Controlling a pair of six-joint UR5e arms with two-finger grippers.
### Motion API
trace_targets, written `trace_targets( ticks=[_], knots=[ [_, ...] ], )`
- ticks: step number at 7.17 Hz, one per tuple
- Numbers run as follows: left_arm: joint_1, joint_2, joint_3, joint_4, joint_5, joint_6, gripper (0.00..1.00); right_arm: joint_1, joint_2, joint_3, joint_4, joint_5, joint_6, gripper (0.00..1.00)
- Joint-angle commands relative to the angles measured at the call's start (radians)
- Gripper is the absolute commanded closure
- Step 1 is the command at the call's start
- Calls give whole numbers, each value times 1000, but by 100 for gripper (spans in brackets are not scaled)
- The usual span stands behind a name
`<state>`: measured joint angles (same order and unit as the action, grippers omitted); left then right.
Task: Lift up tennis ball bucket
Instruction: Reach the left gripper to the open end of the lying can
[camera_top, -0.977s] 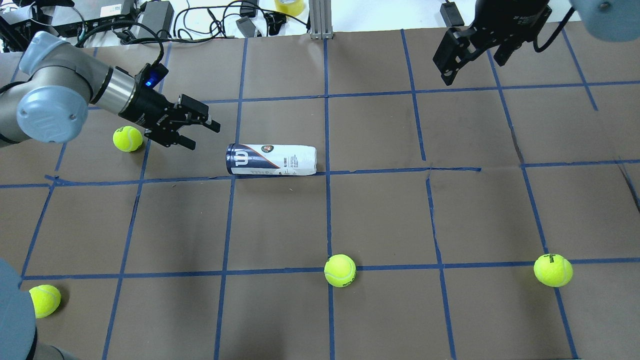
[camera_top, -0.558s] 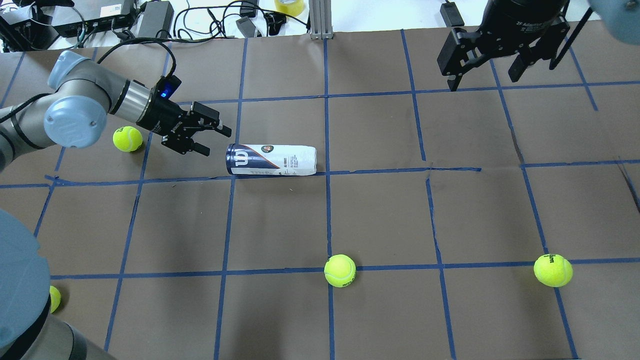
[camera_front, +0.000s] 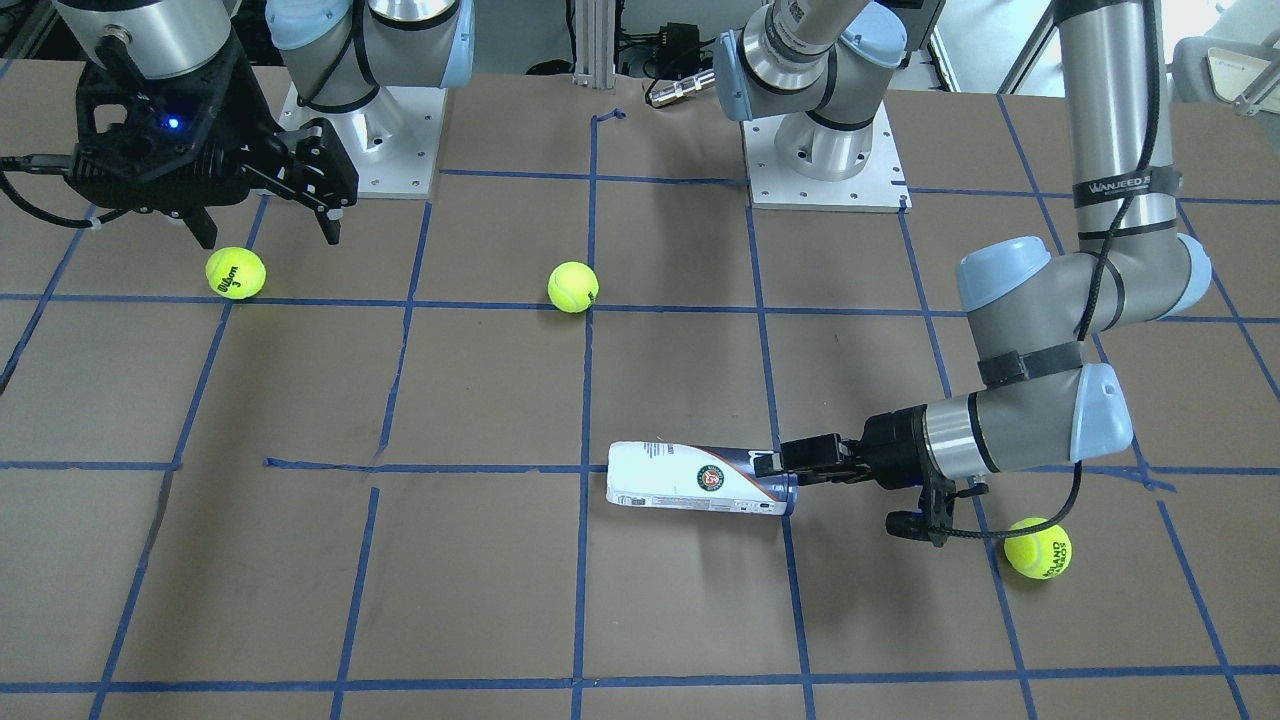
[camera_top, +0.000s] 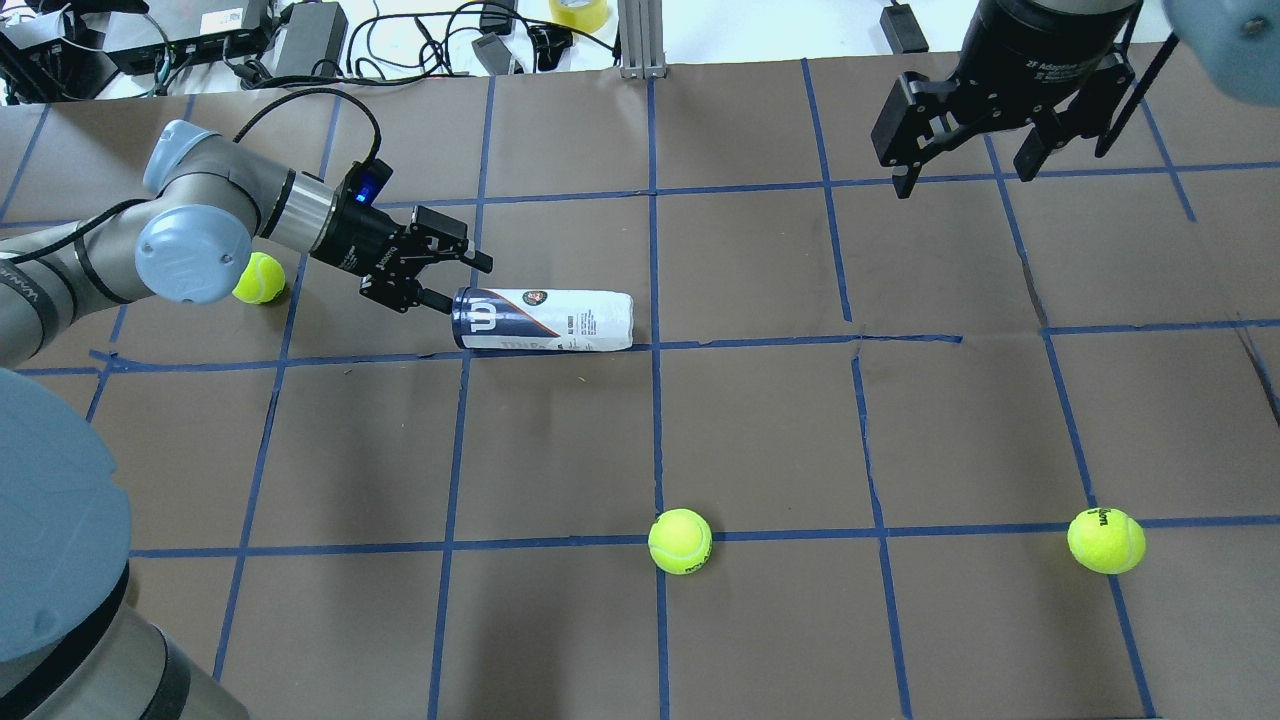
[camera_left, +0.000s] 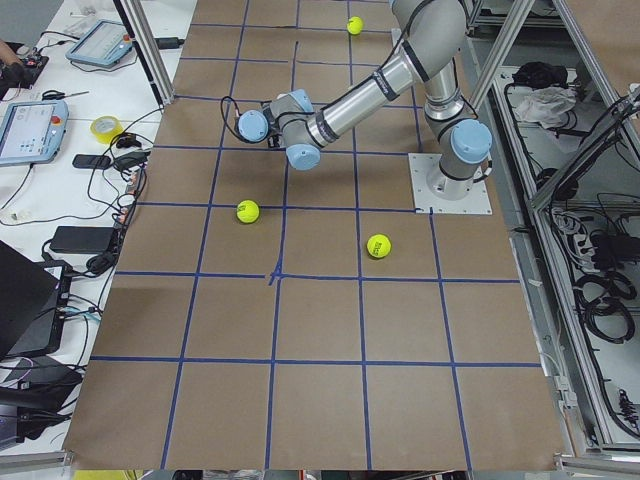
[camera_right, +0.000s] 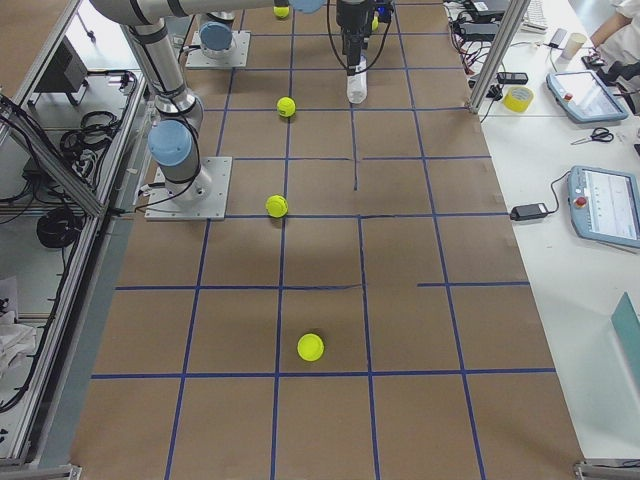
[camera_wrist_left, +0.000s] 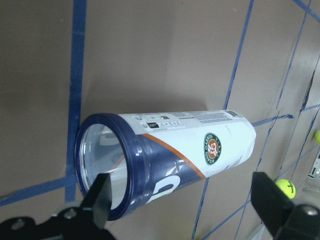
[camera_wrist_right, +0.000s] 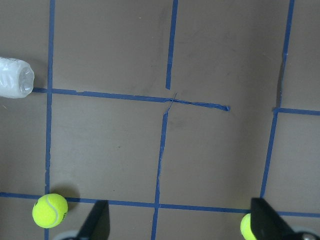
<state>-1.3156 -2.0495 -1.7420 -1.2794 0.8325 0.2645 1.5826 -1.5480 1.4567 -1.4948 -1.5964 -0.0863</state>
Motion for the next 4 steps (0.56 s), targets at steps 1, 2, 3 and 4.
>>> trace_targets(
  ticks=[1, 2, 3, 4],
  knots=[
    [-14, -23, -1, 28, 5, -1, 0, 1, 0, 4, -1, -4, -7, 0],
    [-14, -31, -1, 28, 5, -4, 0, 1, 2, 5, -1, -2, -7, 0],
    [-14, -38, -1, 28, 5, -4, 26, 1, 0, 5, 1, -4, -7, 0],
    [-16, -38, -1, 26, 7, -5, 47, 1, 2, 7, 1, -2, -7, 0]
  ],
)
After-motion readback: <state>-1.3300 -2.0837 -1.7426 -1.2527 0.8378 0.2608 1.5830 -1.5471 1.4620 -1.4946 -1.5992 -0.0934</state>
